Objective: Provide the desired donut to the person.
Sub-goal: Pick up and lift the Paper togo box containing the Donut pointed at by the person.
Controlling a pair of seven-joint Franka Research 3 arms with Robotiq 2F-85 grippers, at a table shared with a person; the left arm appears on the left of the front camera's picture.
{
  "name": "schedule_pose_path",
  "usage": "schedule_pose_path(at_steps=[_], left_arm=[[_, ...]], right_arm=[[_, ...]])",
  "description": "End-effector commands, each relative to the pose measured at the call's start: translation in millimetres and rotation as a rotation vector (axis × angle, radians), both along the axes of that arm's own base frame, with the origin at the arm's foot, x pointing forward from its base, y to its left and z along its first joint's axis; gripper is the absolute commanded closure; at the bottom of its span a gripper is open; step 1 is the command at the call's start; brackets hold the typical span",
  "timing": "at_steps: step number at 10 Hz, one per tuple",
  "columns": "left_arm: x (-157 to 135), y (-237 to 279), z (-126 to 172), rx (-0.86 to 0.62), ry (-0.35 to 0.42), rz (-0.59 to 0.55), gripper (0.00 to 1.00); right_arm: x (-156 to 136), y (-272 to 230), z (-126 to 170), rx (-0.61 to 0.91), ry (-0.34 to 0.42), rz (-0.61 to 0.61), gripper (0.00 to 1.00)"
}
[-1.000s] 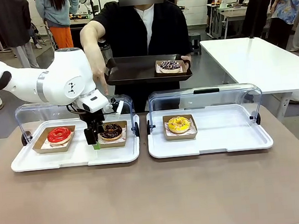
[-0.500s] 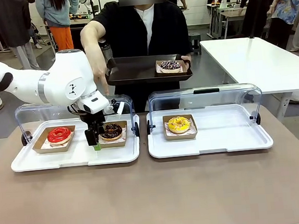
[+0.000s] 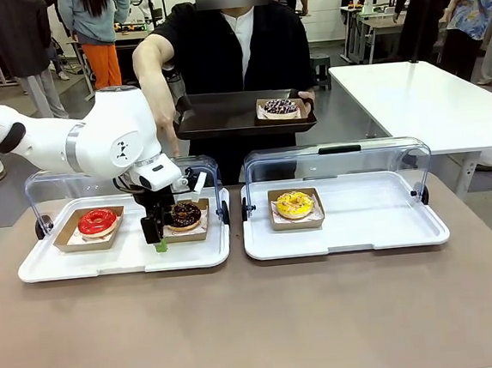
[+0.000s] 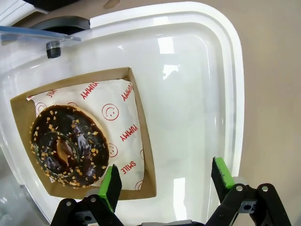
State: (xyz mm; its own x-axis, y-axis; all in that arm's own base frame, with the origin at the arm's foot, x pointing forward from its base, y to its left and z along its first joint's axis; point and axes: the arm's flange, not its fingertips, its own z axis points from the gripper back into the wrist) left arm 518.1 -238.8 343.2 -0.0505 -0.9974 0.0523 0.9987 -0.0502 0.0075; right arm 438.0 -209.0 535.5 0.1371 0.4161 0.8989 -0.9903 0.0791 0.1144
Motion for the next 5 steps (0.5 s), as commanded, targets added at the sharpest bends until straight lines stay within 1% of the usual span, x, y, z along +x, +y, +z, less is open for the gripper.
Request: schedule_pose_path(at_steps=[1, 3, 5], left_arm=[[-0.3, 2.6, -1.6, 0.015, 0.006, -0.027, 0.0], [-3.4, 3.2, 0.3, 0.016, 0.006, -0.039, 0.0], [-0.3, 3.0, -3.7, 0.021, 0.015, -0.036, 0.0]], right_arm=[[-0.1, 2.4, -1.1, 0.009, -0.004, -0.01, 0.0], [-0.1, 2.4, -1.1, 0.009, -0.004, -0.01, 0.0], [-0.1, 2.4, -1.1, 0.009, -0.004, -0.01, 0.0]])
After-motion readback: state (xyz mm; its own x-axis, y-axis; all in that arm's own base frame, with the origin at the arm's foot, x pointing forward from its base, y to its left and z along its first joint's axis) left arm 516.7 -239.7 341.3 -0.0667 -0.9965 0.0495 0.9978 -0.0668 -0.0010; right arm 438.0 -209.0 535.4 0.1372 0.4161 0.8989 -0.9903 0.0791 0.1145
